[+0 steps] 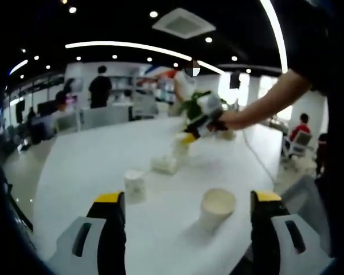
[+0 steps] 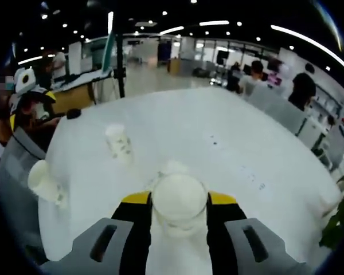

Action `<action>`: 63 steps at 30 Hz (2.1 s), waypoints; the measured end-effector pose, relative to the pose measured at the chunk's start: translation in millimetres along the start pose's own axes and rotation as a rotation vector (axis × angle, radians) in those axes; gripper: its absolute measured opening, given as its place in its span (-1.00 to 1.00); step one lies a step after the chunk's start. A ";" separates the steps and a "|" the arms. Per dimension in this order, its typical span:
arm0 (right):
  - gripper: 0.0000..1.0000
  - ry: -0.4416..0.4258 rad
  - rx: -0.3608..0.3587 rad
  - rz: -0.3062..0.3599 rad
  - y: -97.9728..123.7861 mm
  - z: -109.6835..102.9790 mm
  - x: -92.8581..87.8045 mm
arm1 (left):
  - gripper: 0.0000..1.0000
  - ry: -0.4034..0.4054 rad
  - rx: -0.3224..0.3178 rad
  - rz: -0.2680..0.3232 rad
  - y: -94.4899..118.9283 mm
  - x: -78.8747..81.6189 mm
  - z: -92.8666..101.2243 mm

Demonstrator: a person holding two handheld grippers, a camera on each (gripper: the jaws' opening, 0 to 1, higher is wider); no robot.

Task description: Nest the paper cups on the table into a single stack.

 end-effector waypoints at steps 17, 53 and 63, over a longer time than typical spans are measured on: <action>-0.32 -0.008 -0.023 0.017 20.7 -19.6 -1.5 | 0.78 -0.009 -0.009 0.015 7.5 2.9 4.0; -0.32 0.083 0.027 0.259 76.0 -117.5 81.1 | 0.78 -0.012 -0.037 0.038 9.6 6.5 7.1; -0.32 0.056 0.037 0.310 84.7 -131.3 85.9 | 0.78 -0.008 -0.043 0.045 5.2 11.5 6.5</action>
Point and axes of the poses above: the point that each gripper's makers call its tool centre point, and the gripper's own axes: y roughly backward along the fingers, z roughly to its right, x roughly out of its top, the point moved 1 cm from there along y, roughly backward along the fingers, and after that the axes turned 8 degrees about x, right-handed, at the moved point
